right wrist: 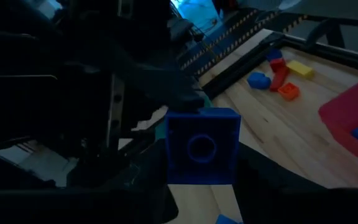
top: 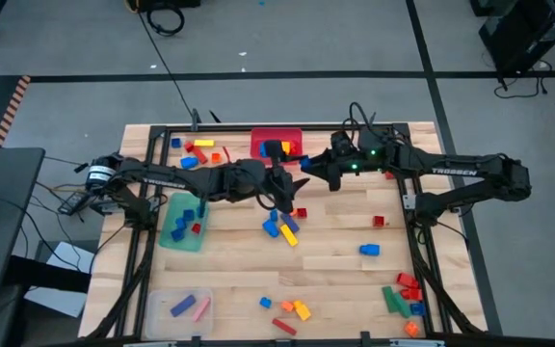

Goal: Sort blocks by size
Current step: Put the blue 4 studded building block into the teal bin

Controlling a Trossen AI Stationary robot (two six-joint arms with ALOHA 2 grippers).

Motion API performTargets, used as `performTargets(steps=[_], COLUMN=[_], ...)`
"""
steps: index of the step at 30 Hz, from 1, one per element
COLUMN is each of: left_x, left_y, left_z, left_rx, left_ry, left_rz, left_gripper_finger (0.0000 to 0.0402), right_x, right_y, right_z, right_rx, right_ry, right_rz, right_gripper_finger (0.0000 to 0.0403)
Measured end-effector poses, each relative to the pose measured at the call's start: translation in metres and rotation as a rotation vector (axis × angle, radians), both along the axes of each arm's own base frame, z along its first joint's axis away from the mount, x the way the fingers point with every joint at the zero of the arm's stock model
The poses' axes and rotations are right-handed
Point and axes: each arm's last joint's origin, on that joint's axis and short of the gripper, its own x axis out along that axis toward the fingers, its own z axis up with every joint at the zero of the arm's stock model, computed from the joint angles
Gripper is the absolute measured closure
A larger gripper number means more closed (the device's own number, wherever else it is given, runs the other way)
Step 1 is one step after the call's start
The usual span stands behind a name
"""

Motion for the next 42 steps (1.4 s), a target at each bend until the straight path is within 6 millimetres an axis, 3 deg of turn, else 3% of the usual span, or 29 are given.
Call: performTargets(steps=[7,19,36,42], left_x=[0.0007,0.0006,0.0007,0.0008], left_y=[0.0008,0.0013,0.0013,0.001], left_z=[0.0046,0.0058,0.0066,0.0069], left_rx=[-0.002,-0.004,-0.005,-0.028], left_ry=[-0.05,-0.059,-0.068,-0.081], left_rz=[0.001,0.003,0.004,-0.004], left_gripper_finger=[0.0116,0.0192,0.0199,0.0201], right_x=[0.0004,0.0011,0.0013,0.0014], right_y=[0.0,0.0013,0.0013,0.0013], right_z=[0.0025,0.0057,0.0068,0.0079], right_rx=[-0.014,-0.076,-0.124,-0.134], right_ry=[-0.025,-0.06,-0.07,-0.081], right_rz=[0.003,0.063,0.074,0.075], right_gripper_finger=[0.0246,0.0245,0.0242,0.0219])
